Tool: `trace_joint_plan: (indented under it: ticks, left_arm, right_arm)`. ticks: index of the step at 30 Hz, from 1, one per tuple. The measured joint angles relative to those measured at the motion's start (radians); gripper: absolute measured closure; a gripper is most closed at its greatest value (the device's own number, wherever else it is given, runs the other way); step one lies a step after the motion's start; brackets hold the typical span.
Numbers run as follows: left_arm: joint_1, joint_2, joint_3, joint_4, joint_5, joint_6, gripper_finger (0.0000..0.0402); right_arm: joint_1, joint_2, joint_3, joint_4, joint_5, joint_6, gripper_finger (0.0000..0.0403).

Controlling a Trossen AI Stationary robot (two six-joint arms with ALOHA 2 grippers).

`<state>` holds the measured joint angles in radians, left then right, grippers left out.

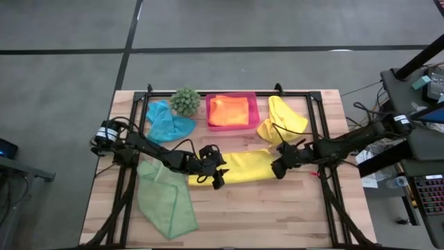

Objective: Fold microfiber towels
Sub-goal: Fold the bottom yellow microfiber towel

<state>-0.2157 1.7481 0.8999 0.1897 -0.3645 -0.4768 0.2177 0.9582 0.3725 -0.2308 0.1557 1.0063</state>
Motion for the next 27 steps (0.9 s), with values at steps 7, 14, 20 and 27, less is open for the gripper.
trace_joint_plan:
  ticks: [7,14,20,27]
  left_arm:
    - [0.003,0.000,-0.022,0.002,0.000,-0.015,0.0256]
    - [0.005,0.000,-0.024,0.004,0.000,-0.015,0.0256]
    - [0.006,0.000,-0.024,0.004,-0.004,-0.014,0.0256]
    - [0.009,0.000,-0.024,0.004,-0.006,-0.014,0.0256]
  right_arm:
    - [0.000,-0.029,0.000,-0.115,-0.053,0.078,0.0290]
    - [-0.001,-0.024,0.000,-0.130,-0.051,0.124,0.0207]
    - [-0.002,-0.020,0.000,-0.131,-0.003,0.153,0.0161]
    - [-0.002,0.019,0.000,-0.111,0.029,0.180,0.0141]
